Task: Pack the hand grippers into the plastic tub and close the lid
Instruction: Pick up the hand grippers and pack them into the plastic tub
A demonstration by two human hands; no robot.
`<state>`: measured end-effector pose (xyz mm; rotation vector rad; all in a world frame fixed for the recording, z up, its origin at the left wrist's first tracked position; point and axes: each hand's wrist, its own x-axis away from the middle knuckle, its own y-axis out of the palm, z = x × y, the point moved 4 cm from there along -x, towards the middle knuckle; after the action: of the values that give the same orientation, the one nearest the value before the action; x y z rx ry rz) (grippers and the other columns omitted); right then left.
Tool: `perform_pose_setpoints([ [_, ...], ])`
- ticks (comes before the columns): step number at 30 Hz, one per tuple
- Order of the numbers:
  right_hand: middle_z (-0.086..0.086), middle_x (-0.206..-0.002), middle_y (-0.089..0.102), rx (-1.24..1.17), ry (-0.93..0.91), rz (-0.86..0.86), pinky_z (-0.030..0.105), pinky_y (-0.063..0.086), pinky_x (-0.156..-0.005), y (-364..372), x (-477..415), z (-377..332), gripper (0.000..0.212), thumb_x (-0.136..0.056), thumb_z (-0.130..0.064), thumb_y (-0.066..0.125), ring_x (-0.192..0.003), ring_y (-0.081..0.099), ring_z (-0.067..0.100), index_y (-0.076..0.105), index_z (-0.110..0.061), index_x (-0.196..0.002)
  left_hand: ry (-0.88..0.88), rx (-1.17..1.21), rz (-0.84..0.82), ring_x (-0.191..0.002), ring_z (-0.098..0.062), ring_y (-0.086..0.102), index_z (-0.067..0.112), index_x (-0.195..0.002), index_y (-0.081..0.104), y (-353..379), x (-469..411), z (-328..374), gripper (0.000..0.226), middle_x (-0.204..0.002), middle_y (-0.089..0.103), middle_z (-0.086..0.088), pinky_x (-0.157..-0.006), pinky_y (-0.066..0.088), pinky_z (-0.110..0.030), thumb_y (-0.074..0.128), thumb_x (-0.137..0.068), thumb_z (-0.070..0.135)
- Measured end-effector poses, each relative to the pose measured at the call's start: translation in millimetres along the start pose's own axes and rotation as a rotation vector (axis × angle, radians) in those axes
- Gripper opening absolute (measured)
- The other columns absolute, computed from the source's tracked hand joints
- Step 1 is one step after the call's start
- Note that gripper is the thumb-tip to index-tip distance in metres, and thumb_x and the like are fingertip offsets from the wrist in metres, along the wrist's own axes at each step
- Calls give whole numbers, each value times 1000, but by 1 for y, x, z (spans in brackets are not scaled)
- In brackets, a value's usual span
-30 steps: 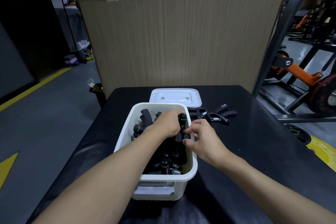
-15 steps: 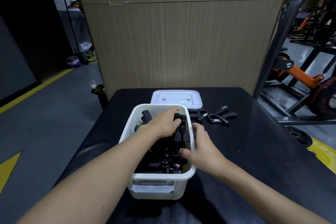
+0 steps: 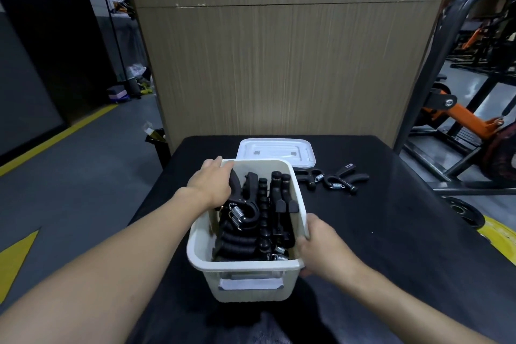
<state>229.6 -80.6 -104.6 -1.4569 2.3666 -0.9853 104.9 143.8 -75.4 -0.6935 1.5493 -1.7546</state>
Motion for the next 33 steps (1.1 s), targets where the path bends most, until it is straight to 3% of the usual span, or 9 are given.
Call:
perform_pose_setpoints([
  [2,7,-89,65,52,-30,14,50,58,-72,-15,-8,-2,17,-76,-18,41,-81,68,32,51,-19,-89,-23,-29,24,-125,-30,37,17,-142,40,-3,-2,-2,50,-131,49,-7,-98,43,-45,38,-91,14],
  [6,5,-84,68,100,-47,50,48,57,-75,-43,-18,-4,19,-85,-4,45,-82,68,30,60,-13,-92,-64,-2,40,-125,-32,39,18,-142,39,-9,-6,-2,44,-136,50,-8,-99,37,-45,30,-99,26],
  [9,1,-88,70,39,-44,147,37,52,-74,-44,-13,1,19,-92,-13,47,-84,64,21,63,-18,-102,-43,144,-14,-127,-28,39,16,-144,39,-3,-8,-3,47,-133,48,-6,-103,38,-48,27,-100,28],
  [11,1,-103,64,-53,0,231,34,49,-76,-36,-3,7,21,-96,-25,50,-88,61,18,54,-18,-114,-60,183,-26,-126,-30,39,17,-144,39,0,-9,-5,48,-130,47,-5,-104,38,-48,25,-100,30],
  [13,7,-119,53,-129,63,207,36,50,-83,-21,8,12,41,-95,-37,52,-93,60,19,40,-18,-129,-78,188,-25,-127,-33,36,17,-140,42,0,-9,-3,47,-132,46,-7,-106,34,-46,23,-100,32],
  [16,8,-126,47,-177,112,114,31,48,-71,-4,18,15,62,-96,-40,49,-89,60,14,17,-23,-147,-106,208,-38,-125,-33,34,17,-133,45,0,-10,-2,42,-131,44,-10,-106,33,-44,24,-100,33],
  [25,7,-130,39,-159,22,170,28,45,-76,-10,19,9,62,-98,-35,51,-88,51,9,18,-16,-149,-181,141,-48,-103,-30,38,18,-101,43,-3,-8,-9,36,-113,48,-13,-97,38,-46,17,-92,42],
  [30,9,-140,44,-213,-19,265,33,41,-98,-25,2,14,71,-98,-31,53,-120,48,19,11,-14,-152,-226,-37,-36,-118,-35,37,12,-135,41,-4,3,-17,58,-131,44,-21,-99,37,-44,16,-99,50],
  [33,4,-107,63,-292,-6,362,35,44,-89,-40,-14,15,65,-98,-26,53,-106,57,21,17,-12,-150,-247,-127,-23,-120,-35,42,12,-138,42,-8,17,-23,63,-131,46,-20,-97,37,-45,14,-99,53],
])
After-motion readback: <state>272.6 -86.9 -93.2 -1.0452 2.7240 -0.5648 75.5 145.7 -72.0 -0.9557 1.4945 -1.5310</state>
